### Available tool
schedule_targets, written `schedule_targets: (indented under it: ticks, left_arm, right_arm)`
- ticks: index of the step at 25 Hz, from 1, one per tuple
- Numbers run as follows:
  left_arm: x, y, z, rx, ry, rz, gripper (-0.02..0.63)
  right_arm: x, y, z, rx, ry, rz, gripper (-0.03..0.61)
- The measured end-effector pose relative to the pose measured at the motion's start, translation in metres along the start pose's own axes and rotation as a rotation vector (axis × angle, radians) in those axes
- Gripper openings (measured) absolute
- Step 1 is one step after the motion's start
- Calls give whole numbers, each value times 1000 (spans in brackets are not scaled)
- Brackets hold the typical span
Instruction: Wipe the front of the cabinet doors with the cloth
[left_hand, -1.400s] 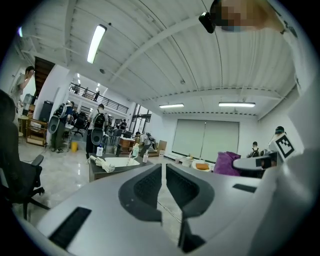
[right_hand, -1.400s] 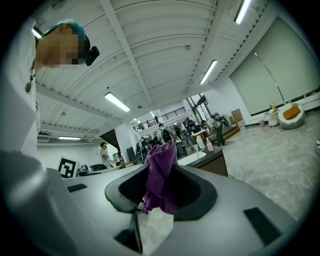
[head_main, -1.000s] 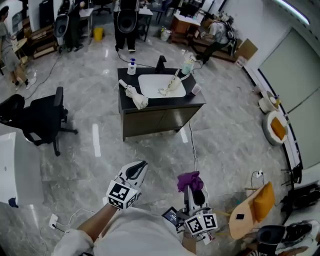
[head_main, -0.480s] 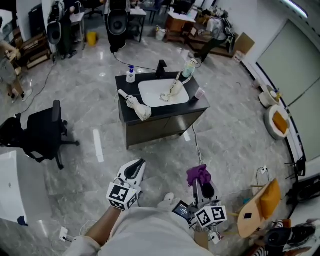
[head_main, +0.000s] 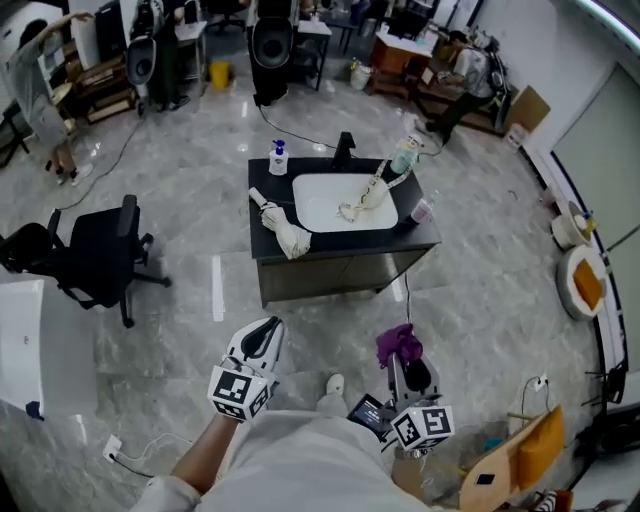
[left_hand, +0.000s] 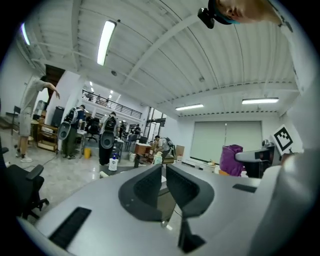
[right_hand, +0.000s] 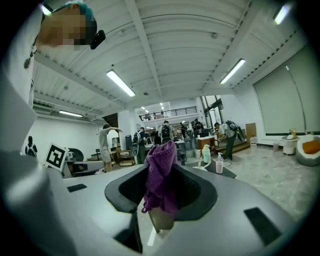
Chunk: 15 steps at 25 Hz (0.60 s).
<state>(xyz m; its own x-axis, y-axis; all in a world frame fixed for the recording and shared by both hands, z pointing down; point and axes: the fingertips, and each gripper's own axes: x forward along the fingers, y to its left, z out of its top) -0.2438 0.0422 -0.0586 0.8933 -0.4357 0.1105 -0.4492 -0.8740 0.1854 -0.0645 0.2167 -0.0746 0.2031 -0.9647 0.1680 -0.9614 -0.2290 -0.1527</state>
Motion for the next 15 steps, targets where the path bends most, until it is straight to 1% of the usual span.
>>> schedule_targets:
  ticks: [3,5,8,10,12,15]
  left_arm:
    - [31,-12,-3,-41,-3,108,32]
    - [56,-33,-6,-77,-10,146,32]
    - [87,-66,-5,-70,-15,187,32]
    - [99,-82,-1,-64,-28,225,32]
    - [105,-90,-3,-76,-30,273,32]
    - [104,-90,-22,-90,7,349,32]
  right_arm:
    - [19,-47,8,-38,24,72,144]
    - [31,-83,13,-61,44,121,144]
    - [52,-129,13,-49,78,198,144]
    - [68,-149,13,-38,102,250,144]
    - [84,-160,9,-36,122,303,144]
    - [107,-166,-3,-35,142,376,144]
